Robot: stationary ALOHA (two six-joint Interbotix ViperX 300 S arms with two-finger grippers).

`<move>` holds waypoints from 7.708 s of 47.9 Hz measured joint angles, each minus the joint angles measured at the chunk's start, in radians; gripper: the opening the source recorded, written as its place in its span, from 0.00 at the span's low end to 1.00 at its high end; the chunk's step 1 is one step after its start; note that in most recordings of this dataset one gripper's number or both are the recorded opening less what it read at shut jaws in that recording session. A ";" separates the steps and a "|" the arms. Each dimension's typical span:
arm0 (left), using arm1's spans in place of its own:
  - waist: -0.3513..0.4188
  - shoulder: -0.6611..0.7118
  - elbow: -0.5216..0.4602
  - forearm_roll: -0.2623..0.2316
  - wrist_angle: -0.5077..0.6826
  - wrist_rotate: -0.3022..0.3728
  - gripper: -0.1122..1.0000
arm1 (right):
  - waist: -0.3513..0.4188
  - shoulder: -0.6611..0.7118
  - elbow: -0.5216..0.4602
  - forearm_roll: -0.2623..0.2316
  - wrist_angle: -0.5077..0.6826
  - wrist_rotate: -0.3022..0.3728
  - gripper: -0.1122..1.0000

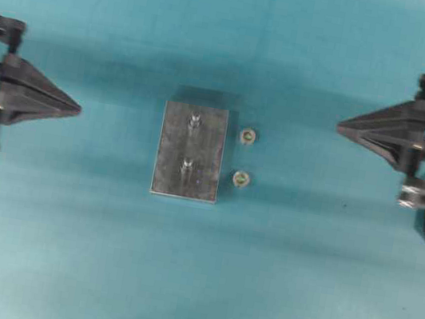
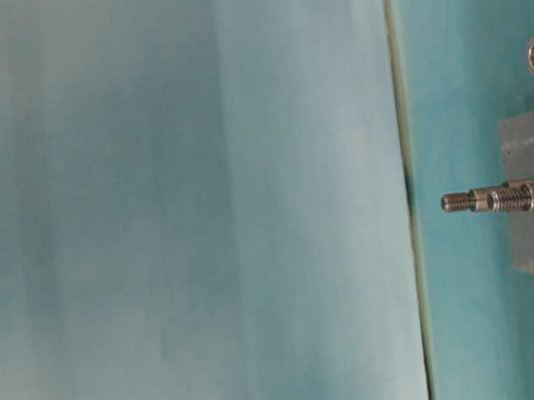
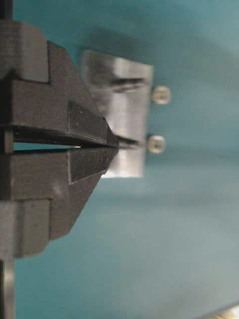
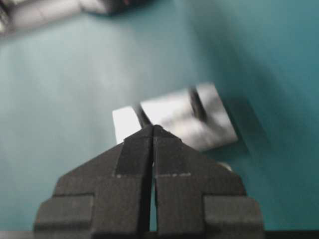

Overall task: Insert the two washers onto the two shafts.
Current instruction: 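Raise the right gripper and swing it toward the two washers, then lower the open right gripper over the upper washer, then close the right gripper on the upper washer and lift it, then carry the washer over the upper shaft and lower it onto the shaft, then open the right gripper and move it toward the lower washer, then lower the open right gripper around the lower washer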

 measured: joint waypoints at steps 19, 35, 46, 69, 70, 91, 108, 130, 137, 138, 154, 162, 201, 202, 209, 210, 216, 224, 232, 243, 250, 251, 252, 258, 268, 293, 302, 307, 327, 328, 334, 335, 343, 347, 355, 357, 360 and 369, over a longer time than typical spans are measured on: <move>0.000 0.190 -0.055 0.000 0.005 -0.002 0.10 | -0.021 0.256 -0.094 -0.146 0.163 -0.002 0.11; 0.000 0.212 -0.061 0.002 0.006 0.000 0.10 | -0.058 0.485 -0.186 -0.172 0.189 -0.031 0.11; 0.000 0.210 -0.061 0.002 0.006 0.000 0.10 | -0.063 0.658 -0.270 -0.173 0.192 -0.080 0.11; 0.000 0.209 -0.061 0.002 0.006 0.000 0.10 | -0.063 0.868 -0.417 -0.173 0.299 -0.114 0.85; 0.000 0.209 -0.061 0.002 0.006 0.000 0.10 | -0.063 0.873 -0.422 -0.173 0.304 -0.114 0.86; 0.000 0.209 -0.060 0.002 0.006 0.000 0.10 | -0.051 0.954 -0.462 -0.173 0.310 -0.124 0.82; -0.002 0.207 -0.054 0.002 0.006 0.000 0.10 | -0.043 0.980 -0.468 -0.173 0.287 -0.124 0.80; -0.002 0.207 -0.049 0.002 0.006 0.000 0.10 | -0.031 1.002 -0.477 -0.172 0.288 -0.124 0.59; -0.002 0.207 -0.049 0.002 0.005 0.000 0.10 | -0.028 1.003 -0.479 -0.173 0.295 -0.126 0.41; -0.002 0.207 -0.049 0.002 0.006 0.000 0.10 | -0.028 1.003 -0.480 -0.178 0.298 -0.124 0.39; -0.002 0.207 -0.051 0.002 0.003 0.000 0.10 | -0.028 0.997 -0.497 -0.233 0.365 -0.123 0.39; -0.002 0.207 -0.049 0.002 -0.008 0.000 0.10 | -0.035 0.954 -0.545 -0.236 0.428 -0.124 0.39; -0.002 0.207 -0.034 0.002 -0.021 0.000 0.10 | -0.009 1.019 -0.818 -0.241 0.528 -0.184 0.39; -0.002 0.207 -0.035 0.002 -0.021 0.000 0.10 | -0.009 1.022 -0.822 -0.242 0.534 -0.189 0.39; -0.002 0.206 -0.034 0.002 -0.021 0.000 0.10 | -0.008 1.040 -0.845 -0.242 0.548 -0.193 0.39; -0.002 0.206 -0.034 0.002 -0.023 0.000 0.10 | -0.008 1.040 -0.847 -0.242 0.549 -0.193 0.39; -0.002 0.206 -0.029 0.002 -0.021 0.000 0.10 | -0.006 1.046 -0.850 -0.242 0.551 -0.195 0.39; -0.002 0.199 -0.026 0.002 -0.023 0.000 0.10 | -0.008 1.051 -0.850 -0.242 0.552 -0.195 0.39; -0.002 0.193 -0.023 0.002 -0.023 0.000 0.10 | -0.008 1.062 -0.851 -0.242 0.554 -0.193 0.39; -0.002 0.190 -0.023 0.002 -0.023 -0.008 0.10 | -0.008 1.080 -0.854 -0.230 0.554 -0.183 0.39; -0.002 0.190 -0.023 0.002 -0.023 -0.011 0.10 | -0.008 1.080 -0.856 -0.225 0.554 -0.181 0.42; -0.002 0.190 -0.023 0.002 -0.023 -0.011 0.10 | -0.008 1.080 -0.856 -0.225 0.554 -0.181 0.45; -0.002 0.190 -0.023 0.002 -0.023 -0.011 0.10 | -0.008 1.081 -0.856 -0.224 0.554 -0.181 0.51; -0.003 0.190 -0.023 0.002 -0.023 -0.011 0.10 | -0.009 1.089 -0.856 -0.221 0.555 -0.176 0.84; -0.003 0.190 -0.023 0.002 -0.023 -0.011 0.10 | 0.021 1.103 -0.859 -0.216 0.555 -0.175 0.77; -0.014 0.186 -0.023 0.002 -0.025 -0.015 0.10 | -0.046 1.117 -0.890 -0.218 0.568 -0.173 0.70; -0.014 0.186 -0.023 0.002 -0.023 -0.015 0.10 | -0.031 1.120 -0.894 -0.216 0.624 -0.172 0.63; -0.014 0.184 -0.023 0.002 -0.025 -0.015 0.10 | -0.002 1.120 -0.896 -0.206 0.655 -0.172 0.62; -0.014 0.179 -0.021 0.002 -0.023 -0.015 0.10 | 0.015 1.086 -0.867 -0.199 0.693 -0.170 0.62; -0.014 0.178 -0.020 0.002 -0.025 -0.015 0.10 | 0.012 1.078 -0.859 -0.198 0.692 -0.172 0.62; -0.014 0.173 -0.017 0.002 -0.025 -0.015 0.10 | -0.023 1.015 -0.795 -0.201 0.693 -0.170 0.62; -0.014 0.173 -0.017 0.002 -0.025 -0.015 0.10 | -0.026 1.008 -0.782 -0.202 0.692 -0.170 0.62; -0.014 0.172 -0.015 0.002 -0.025 -0.015 0.10 | -0.002 0.937 -0.690 -0.198 0.669 -0.124 0.62; -0.012 0.173 -0.015 0.002 -0.025 -0.015 0.10 | 0.032 0.913 -0.640 -0.198 0.626 -0.089 0.63; -0.014 0.172 -0.015 0.002 -0.025 -0.015 0.10 | 0.107 0.890 -0.558 -0.196 0.494 -0.025 0.63; -0.014 0.172 -0.015 0.002 -0.025 -0.015 0.10 | 0.118 0.890 -0.545 -0.196 0.469 -0.012 0.63; -0.014 0.172 -0.015 0.002 -0.023 -0.015 0.10 | 0.129 0.890 -0.526 -0.196 0.446 0.002 0.63; -0.014 0.172 -0.015 0.002 -0.025 -0.015 0.10 | 0.141 0.910 -0.502 -0.198 0.407 0.023 0.63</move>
